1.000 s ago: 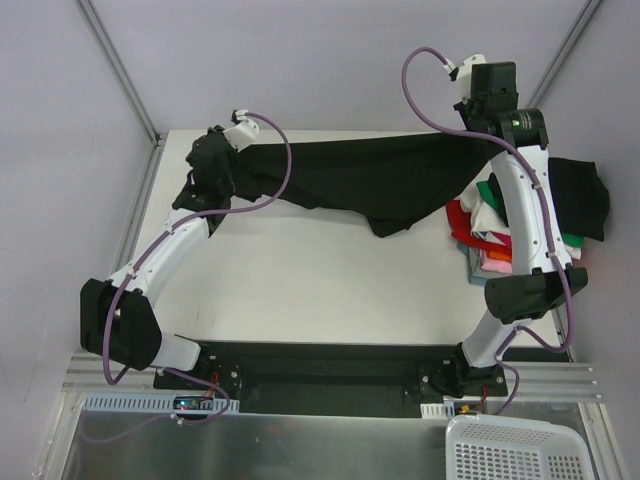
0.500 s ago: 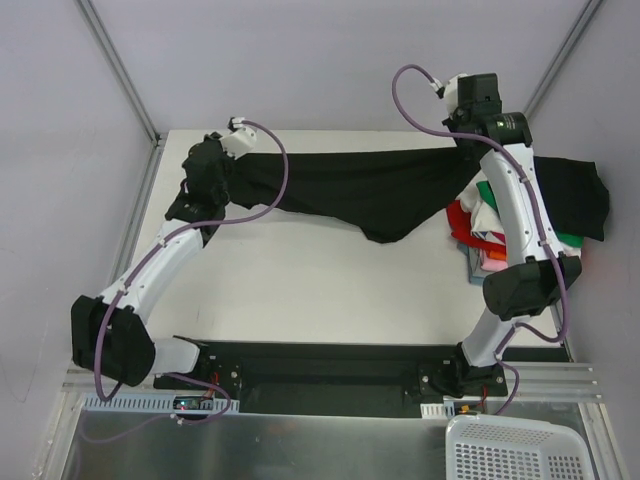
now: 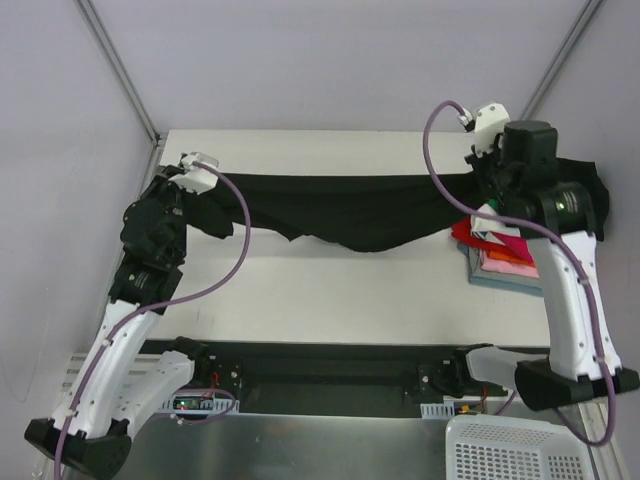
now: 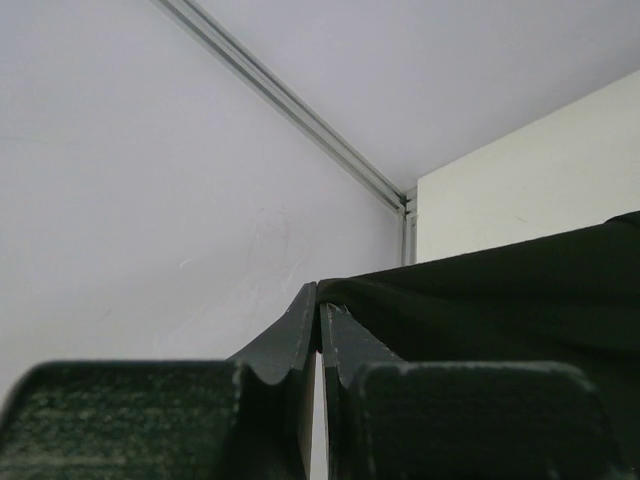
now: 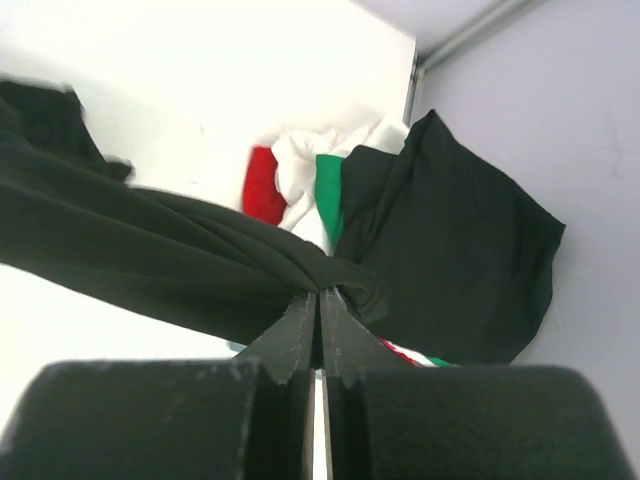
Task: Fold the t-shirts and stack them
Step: Flatten the tshirt out
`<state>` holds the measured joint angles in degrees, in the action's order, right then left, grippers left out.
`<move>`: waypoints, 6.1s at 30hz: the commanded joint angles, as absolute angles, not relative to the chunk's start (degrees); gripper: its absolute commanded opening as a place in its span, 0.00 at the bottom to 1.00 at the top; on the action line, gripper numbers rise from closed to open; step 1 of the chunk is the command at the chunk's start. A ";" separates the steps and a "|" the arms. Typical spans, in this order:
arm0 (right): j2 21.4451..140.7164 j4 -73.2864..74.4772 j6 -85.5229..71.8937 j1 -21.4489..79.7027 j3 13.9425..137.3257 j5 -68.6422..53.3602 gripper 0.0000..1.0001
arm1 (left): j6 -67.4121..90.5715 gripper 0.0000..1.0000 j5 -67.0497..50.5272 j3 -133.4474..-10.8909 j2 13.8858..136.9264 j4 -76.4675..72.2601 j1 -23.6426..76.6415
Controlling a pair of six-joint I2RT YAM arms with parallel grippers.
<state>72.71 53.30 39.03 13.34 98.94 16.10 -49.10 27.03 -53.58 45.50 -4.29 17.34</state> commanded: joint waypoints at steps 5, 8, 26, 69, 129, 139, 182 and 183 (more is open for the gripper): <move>64.16 54.41 37.44 14.33 96.07 13.00 0.01 | -47.63 0.00 22.94 -51.07 41.31 4.13 18.28; 66.18 53.44 38.14 14.33 95.28 14.32 0.01 | -47.99 0.00 22.50 -51.50 42.89 4.13 18.28; 99.57 43.07 41.31 14.24 105.11 17.75 0.07 | -47.99 0.00 19.60 -54.31 65.47 -3.51 18.37; 91.32 28.13 40.78 59.50 51.68 21.80 0.65 | -43.68 0.00 20.04 -49.57 82.18 -6.06 23.29; 58.45 37.18 51.59 34.90 85.06 33.66 0.01 | -45.70 0.00 21.71 -53.61 46.58 -6.50 23.29; 53.98 40.34 50.98 33.84 87.72 31.74 0.01 | -44.12 0.00 19.78 -54.67 43.86 -4.05 23.29; 43.07 41.93 52.73 34.01 97.99 28.56 0.01 | -33.93 0.00 18.71 -81.99 34.71 13.54 24.79; 43.24 41.58 52.73 33.93 98.35 29.70 0.01 | -33.84 0.00 18.89 -82.44 35.15 13.36 24.87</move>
